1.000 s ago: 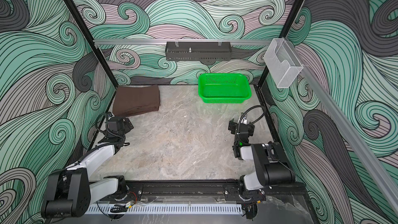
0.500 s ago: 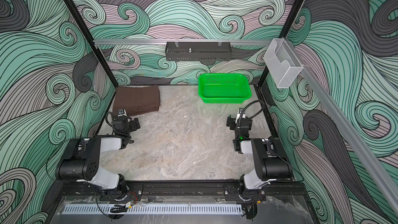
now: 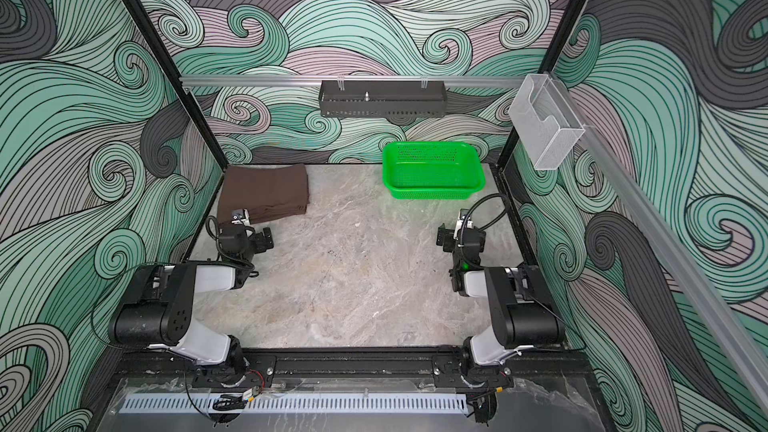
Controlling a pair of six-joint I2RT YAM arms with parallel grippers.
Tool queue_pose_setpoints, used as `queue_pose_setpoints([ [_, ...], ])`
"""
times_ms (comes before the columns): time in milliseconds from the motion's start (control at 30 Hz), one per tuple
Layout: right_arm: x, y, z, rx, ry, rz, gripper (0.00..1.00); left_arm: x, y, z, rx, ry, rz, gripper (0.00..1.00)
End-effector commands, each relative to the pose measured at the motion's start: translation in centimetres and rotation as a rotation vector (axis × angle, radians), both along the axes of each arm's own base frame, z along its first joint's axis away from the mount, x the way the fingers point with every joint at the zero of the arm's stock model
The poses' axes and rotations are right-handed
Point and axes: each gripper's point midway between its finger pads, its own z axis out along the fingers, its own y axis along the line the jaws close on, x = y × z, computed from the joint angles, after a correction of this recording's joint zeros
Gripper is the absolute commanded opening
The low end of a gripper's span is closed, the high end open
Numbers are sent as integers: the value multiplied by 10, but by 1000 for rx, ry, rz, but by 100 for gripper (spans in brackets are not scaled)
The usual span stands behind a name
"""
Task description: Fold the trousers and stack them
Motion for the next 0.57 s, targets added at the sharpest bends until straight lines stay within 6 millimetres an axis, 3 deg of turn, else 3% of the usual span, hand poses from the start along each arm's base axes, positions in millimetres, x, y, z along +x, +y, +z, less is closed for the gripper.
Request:
queue_pose_setpoints([
  [0,3,1,6,-3,-16,6,99,7,-2,15,-2,-39,-13,99],
  [533,3,1,6,-6,-16,6,99,8,-2,15,2,-40,-14,99],
])
